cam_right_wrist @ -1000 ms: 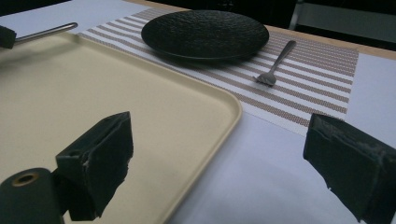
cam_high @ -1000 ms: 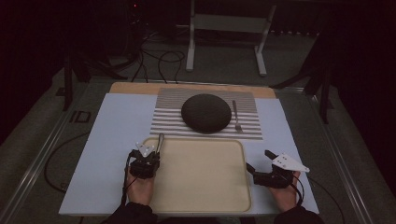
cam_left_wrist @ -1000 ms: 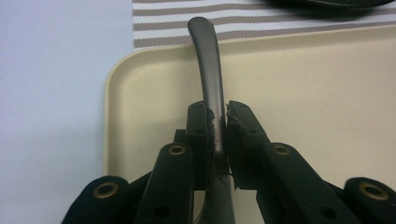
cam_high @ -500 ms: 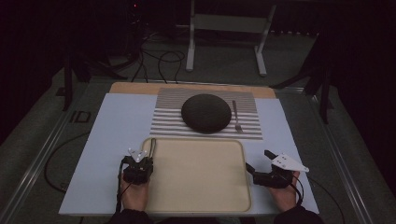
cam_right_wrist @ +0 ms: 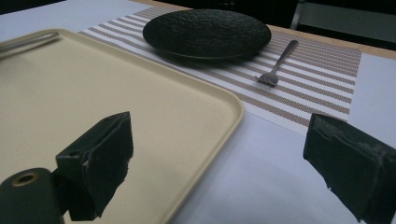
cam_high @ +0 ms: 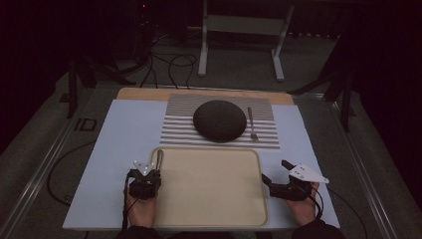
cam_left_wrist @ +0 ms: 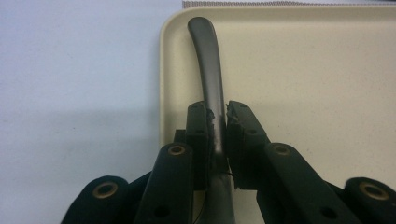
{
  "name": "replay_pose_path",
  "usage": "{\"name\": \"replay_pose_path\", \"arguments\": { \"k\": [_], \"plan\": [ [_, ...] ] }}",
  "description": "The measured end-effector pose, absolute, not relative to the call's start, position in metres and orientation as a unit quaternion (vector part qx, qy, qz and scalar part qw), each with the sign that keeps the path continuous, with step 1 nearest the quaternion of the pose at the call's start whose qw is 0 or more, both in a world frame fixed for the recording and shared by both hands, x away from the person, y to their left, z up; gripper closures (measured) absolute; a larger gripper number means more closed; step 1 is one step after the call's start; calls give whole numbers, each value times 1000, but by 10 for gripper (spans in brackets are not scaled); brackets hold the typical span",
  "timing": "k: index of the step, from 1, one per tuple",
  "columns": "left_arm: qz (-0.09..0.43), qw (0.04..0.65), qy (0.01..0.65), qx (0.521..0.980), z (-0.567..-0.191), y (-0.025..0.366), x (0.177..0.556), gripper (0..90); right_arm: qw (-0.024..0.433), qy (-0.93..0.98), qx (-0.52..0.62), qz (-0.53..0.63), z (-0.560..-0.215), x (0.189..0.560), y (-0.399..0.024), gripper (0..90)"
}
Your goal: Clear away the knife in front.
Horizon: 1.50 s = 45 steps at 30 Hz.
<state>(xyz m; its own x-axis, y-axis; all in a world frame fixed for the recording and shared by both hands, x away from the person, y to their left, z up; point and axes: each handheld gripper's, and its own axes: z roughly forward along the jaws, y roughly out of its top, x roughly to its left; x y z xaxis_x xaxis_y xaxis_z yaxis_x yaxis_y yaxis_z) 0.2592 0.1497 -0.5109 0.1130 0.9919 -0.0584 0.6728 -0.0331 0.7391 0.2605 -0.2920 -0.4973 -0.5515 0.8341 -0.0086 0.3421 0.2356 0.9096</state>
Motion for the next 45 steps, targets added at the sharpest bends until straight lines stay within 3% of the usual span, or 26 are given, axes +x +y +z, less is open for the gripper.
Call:
{"name": "replay_pose_path", "arguments": {
  "k": [1, 2, 3, 4, 7, 8, 13, 21, 26, 45],
  "plan": [
    [255, 328, 616, 669, -509, 151, 259, 686, 259, 742, 396, 474, -497, 260, -292, 84],
    [259, 338, 615, 663, -506, 153, 258, 686, 259, 742, 396, 474, -497, 260, -292, 84],
    [263, 351, 613, 657, -503, 155, 257, 575, 260, 742, 397, 473, -497, 261, -292, 84],
    [262, 366, 610, 652, -500, 158, 257, 575, 260, 742, 397, 473, -497, 261, -292, 84],
    [251, 397, 605, 643, -496, 165, 259, 357, 259, 742, 397, 473, -497, 261, -292, 84],
    [249, 403, 602, 642, -495, 167, 259, 357, 259, 742, 397, 473, -497, 261, -292, 84],
    [243, 413, 580, 659, -494, 167, 264, 191, 258, 744, 397, 472, -498, 262, -291, 84],
    [249, 422, 556, 671, -491, 163, 267, 124, 258, 742, 397, 474, -498, 262, -292, 84],
    [242, 411, 539, 694, -487, 166, 276, 14, 258, 743, 397, 473, -498, 262, -291, 84],
    [289, 413, 498, 706, -464, 201, 285, 0, 258, 743, 398, 472, -499, 262, -292, 84]
  ]
}}
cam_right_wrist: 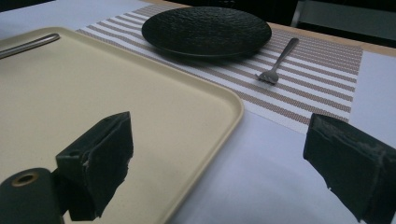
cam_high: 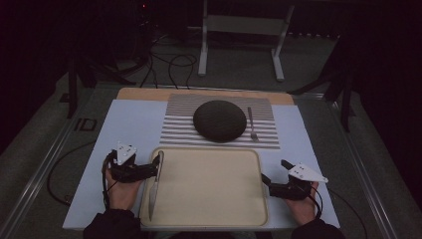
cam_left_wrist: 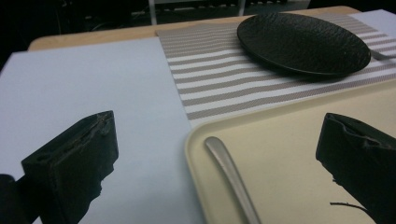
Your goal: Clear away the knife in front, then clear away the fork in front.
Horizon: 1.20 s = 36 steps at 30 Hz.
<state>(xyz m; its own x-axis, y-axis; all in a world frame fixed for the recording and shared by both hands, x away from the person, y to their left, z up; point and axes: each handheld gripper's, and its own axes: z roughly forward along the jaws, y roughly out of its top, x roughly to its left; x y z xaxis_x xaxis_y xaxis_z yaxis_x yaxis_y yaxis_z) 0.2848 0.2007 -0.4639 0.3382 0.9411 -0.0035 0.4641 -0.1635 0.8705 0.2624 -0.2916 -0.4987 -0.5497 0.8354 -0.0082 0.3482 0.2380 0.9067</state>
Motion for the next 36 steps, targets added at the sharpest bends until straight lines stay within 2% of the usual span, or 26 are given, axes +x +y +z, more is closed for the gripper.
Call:
{"name": "replay_pose_path", "arguments": {
  "k": [12, 19, 36],
  "plan": [
    [316, 420, 471, 708, -469, 227, 279, 0, 259, 743, 400, 470, -499, 262, -292, 84],
    [321, 431, 476, 696, -478, 244, 274, 0, 264, 743, 399, 467, -499, 263, -291, 84],
    [324, 439, 471, 693, -487, 253, 266, 0, 274, 730, 413, 471, -496, 263, -289, 77]
  ]
}}
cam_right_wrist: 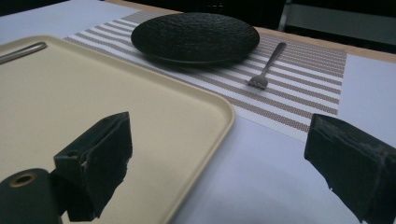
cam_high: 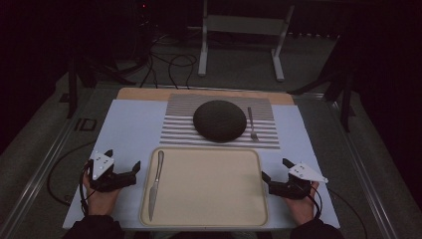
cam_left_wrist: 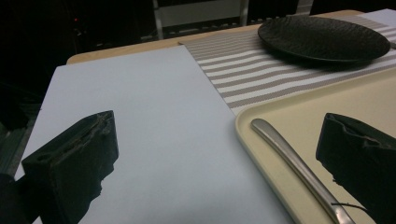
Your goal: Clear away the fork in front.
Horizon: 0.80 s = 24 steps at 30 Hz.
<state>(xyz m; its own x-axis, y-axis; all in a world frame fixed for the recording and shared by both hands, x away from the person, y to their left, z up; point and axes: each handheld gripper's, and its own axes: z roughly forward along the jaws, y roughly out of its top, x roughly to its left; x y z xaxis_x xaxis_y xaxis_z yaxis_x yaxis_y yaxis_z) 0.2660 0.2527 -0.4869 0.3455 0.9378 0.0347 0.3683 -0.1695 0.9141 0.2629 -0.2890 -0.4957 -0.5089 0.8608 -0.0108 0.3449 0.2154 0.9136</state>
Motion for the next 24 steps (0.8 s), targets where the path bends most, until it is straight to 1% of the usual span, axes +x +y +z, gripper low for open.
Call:
{"name": "replay_pose_path", "arguments": {
  "k": [7, 10, 13, 19, 24],
  "plan": [
    [321, 449, 468, 690, -487, 250, 264, 0, 274, 723, 428, 468, -492, 264, -290, 74],
    [320, 451, 465, 691, -488, 248, 264, 0, 278, 720, 437, 463, -482, 265, -288, 74],
    [321, 449, 465, 692, -488, 248, 264, 0, 274, 722, 438, 460, -480, 266, -287, 74],
    [321, 458, 462, 688, -488, 247, 264, 0, 259, 731, 442, 450, -478, 275, -279, 74],
    [321, 456, 464, 688, -489, 247, 265, 0, 261, 732, 442, 448, -473, 284, -274, 74]
  ]
}}
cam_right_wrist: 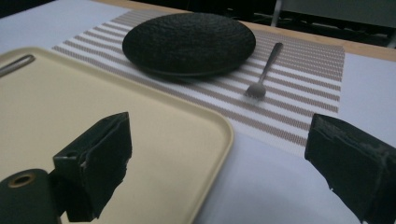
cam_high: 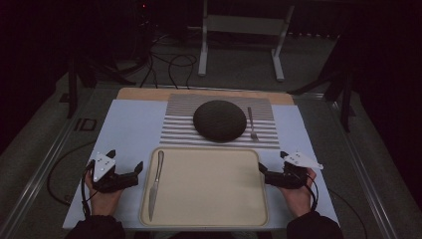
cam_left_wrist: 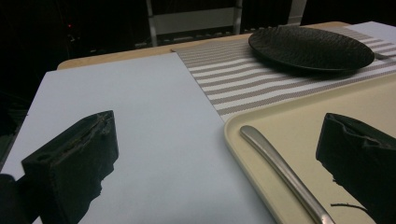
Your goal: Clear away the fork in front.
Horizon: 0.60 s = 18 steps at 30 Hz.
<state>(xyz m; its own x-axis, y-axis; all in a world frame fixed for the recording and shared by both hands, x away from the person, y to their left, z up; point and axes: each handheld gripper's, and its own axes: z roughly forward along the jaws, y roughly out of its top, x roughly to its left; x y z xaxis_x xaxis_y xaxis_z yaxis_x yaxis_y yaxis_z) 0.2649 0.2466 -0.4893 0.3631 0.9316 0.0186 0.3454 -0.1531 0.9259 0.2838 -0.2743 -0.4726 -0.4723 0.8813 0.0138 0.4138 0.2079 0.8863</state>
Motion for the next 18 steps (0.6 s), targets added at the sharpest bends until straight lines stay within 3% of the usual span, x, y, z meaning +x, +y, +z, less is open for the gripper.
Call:
{"name": "replay_pose_path", "arguments": {
  "k": [18],
  "plan": [
    [335, 457, 462, 683, -489, 244, 263, 0, 229, 744, 476, 410, -449, 326, -266, 75]
  ]
}}
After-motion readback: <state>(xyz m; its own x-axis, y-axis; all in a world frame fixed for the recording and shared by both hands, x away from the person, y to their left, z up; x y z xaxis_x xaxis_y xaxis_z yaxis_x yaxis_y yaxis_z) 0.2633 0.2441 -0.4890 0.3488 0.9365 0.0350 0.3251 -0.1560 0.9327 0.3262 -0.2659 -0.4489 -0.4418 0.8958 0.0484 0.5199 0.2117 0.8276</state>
